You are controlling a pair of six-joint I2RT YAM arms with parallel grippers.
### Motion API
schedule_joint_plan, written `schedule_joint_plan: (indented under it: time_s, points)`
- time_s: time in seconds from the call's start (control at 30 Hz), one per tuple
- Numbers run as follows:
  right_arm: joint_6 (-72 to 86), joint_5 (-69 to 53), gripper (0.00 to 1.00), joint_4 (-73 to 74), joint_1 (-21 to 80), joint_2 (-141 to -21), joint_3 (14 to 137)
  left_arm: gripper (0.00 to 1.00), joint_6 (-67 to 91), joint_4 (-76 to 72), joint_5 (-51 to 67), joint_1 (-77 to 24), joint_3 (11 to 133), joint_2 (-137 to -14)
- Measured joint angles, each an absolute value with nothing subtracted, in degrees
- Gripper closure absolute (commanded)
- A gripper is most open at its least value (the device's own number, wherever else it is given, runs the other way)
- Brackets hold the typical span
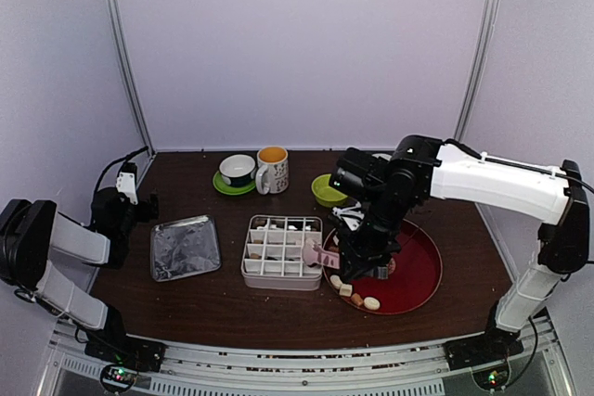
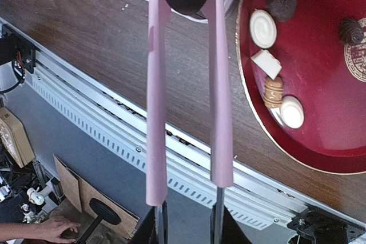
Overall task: Pack the chocolate
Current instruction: Place the fake chocolate in the empty pocket of the box.
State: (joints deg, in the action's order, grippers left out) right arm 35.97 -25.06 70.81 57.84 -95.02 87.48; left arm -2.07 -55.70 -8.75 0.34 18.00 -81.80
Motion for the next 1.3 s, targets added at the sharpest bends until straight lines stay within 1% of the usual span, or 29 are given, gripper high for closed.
schedule_joint_plan:
  time_s: [0.13,0.33,0.4,0.63,0.83,1.1,1.3]
  points:
    - [36.2,-24.0,0.7,73.6,57.8,-95.1,88.0,0.02,-2.1,-55.7,-8.8,0.3,18.0,-81.8]
    - [36.2,-23.4,0.61,75.5,57.8,-96.0,90.7,0.02,-2.1,-55.7,-8.8,0.3,18.0,-81.8]
    - [36.3,-23.2,0.61,75.6,57.8,-96.0,90.9,0.02,-2.1,-55.7,-8.8,0.3,18.0,-81.8]
    - [37.0,-21.7,0.63,75.9,57.8,-96.0,90.9,0.02,-2.1,-55.7,-8.8,0.3,18.0,-81.8]
    - [38.4,-18.8,0.68,75.8,57.1,-94.7,90.8,0.02,-2.1,-55.7,-8.8,0.3,18.0,-81.8]
    - [38.9,-15.9,0.69,75.1,55.4,-87.9,88.9,0.02,-2.1,-55.7,-8.8,0.3,18.0,-81.8]
    - [36.4,-12.5,0.69,72.1,50.2,-81.7,82.7,0.02,-2.1,-55.7,-8.8,0.3,18.0,-81.8]
